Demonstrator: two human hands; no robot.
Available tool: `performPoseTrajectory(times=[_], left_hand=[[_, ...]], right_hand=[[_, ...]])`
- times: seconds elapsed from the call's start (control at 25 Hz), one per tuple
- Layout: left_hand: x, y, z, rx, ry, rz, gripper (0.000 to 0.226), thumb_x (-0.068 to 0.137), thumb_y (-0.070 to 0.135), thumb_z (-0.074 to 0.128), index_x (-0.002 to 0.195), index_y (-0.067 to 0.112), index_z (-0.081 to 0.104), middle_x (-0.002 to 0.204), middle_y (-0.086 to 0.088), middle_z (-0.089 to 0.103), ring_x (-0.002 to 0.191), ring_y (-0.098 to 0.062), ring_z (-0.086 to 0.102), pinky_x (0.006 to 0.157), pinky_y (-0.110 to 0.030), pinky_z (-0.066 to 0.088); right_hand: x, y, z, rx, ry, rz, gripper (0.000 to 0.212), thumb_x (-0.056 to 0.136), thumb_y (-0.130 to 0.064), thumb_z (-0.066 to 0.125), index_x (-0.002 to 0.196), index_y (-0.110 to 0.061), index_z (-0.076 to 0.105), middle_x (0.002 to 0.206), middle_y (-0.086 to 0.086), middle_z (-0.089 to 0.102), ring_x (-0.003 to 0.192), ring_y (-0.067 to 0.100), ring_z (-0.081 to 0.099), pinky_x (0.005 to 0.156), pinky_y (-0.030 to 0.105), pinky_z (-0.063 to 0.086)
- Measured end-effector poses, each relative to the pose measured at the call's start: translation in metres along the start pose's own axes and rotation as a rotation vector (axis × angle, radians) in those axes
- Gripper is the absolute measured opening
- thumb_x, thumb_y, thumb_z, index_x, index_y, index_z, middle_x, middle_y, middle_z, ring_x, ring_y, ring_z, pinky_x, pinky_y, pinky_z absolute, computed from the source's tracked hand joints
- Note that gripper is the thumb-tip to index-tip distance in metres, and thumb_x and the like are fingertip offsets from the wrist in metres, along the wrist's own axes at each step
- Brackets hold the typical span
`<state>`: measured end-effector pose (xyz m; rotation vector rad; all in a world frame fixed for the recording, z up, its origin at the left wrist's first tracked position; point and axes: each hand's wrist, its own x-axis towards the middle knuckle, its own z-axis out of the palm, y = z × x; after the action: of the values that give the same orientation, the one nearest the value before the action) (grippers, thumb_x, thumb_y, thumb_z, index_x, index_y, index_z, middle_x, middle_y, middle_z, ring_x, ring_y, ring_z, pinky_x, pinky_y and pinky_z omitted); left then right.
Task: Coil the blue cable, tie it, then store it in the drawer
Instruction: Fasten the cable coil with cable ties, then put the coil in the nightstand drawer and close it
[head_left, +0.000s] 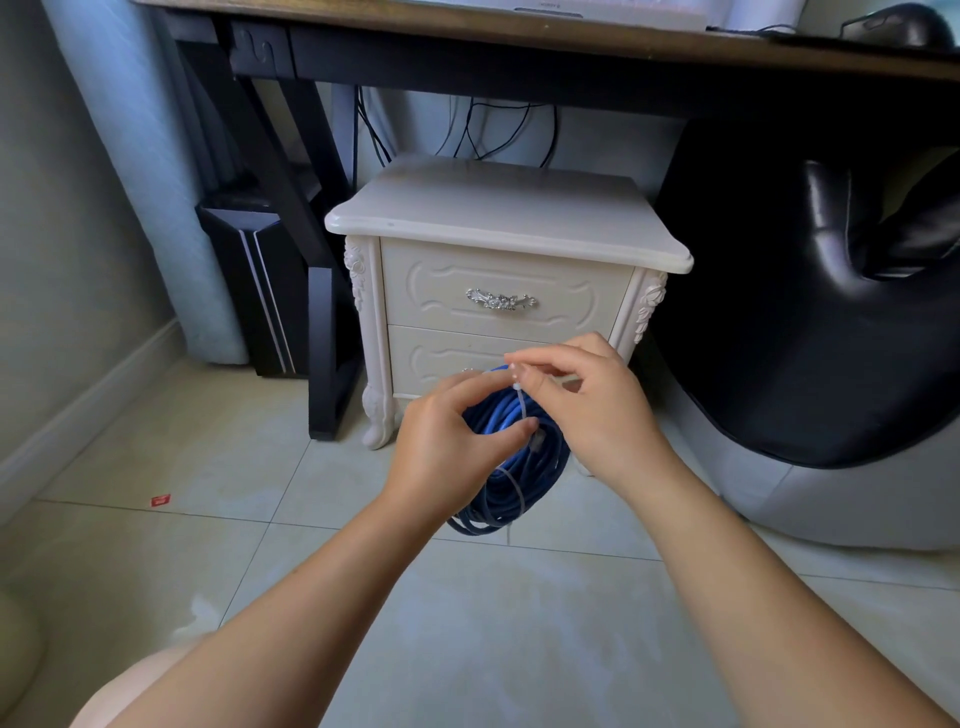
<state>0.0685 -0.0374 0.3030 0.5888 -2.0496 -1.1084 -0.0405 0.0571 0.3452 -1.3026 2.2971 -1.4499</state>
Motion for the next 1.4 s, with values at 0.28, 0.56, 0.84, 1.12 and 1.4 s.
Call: performPoseTrajectory(times=[0.28, 0.56, 0.84, 1.12, 1.4], left_hand=[[0.001, 0.005, -0.005, -0.115, -0.038, -0.057, 0.041, 0.077, 0.023, 0.082, 0.098, 0.054, 0.065, 0.095, 0.033, 0.07, 0.096, 0.011, 0.063, 0.087, -0.014, 0.049], [0.013, -0.005, -0.006, -0.315, -0.018, -0.271, 0.037, 0.075, 0.02, 0.084, 0.11, 0.028, 0.073, 0.099, 0.009, 0.075, 0.091, -0.006, 0.07, 0.091, -0.034, 0.056], [0.043, -0.027, -0.019, -0.654, -0.069, -0.555, 0.048, 0.082, 0.015, 0.077, 0.124, 0.031, 0.061, 0.114, -0.01, 0.071, 0.103, -0.027, 0.07, 0.09, -0.043, 0.057], [0.061, -0.058, -0.032, -0.417, -0.03, -0.7, 0.038, 0.085, 0.007, 0.065, 0.115, 0.025, 0.051, 0.108, -0.015, 0.068, 0.08, -0.024, 0.074, 0.061, -0.039, 0.061], [0.077, -0.079, -0.05, -0.538, 0.103, -0.703, 0.039, 0.084, 0.01, 0.064, 0.119, 0.023, 0.052, 0.101, -0.014, 0.071, 0.08, -0.025, 0.074, 0.064, -0.037, 0.059]], right_hand=[[-0.003, 0.005, 0.004, 0.349, -0.041, -0.008, 0.01, 0.09, -0.008, 0.067, 0.088, -0.013, 0.075, 0.103, -0.01, 0.072, 0.092, -0.001, 0.068, 0.08, 0.013, 0.051], [0.009, 0.024, 0.001, 0.291, -0.154, 0.157, 0.045, 0.091, -0.038, 0.063, 0.134, -0.04, 0.049, 0.131, -0.018, 0.056, 0.122, -0.002, 0.051, 0.103, 0.023, 0.04], [0.035, 0.068, 0.028, 0.401, -0.064, 0.439, 0.064, 0.077, -0.019, 0.081, 0.134, -0.029, 0.053, 0.11, -0.008, 0.07, 0.099, 0.01, 0.068, 0.094, 0.037, 0.054], [0.099, 0.081, 0.064, 0.416, -0.15, 0.38, 0.047, 0.093, -0.06, 0.046, 0.132, -0.035, 0.054, 0.132, -0.005, 0.061, 0.118, 0.017, 0.061, 0.11, 0.042, 0.04], [0.193, 0.105, 0.089, -0.236, -0.216, 0.22, 0.057, 0.095, -0.009, 0.052, 0.149, -0.017, 0.035, 0.157, 0.008, 0.022, 0.144, 0.025, 0.027, 0.116, 0.035, 0.022]])
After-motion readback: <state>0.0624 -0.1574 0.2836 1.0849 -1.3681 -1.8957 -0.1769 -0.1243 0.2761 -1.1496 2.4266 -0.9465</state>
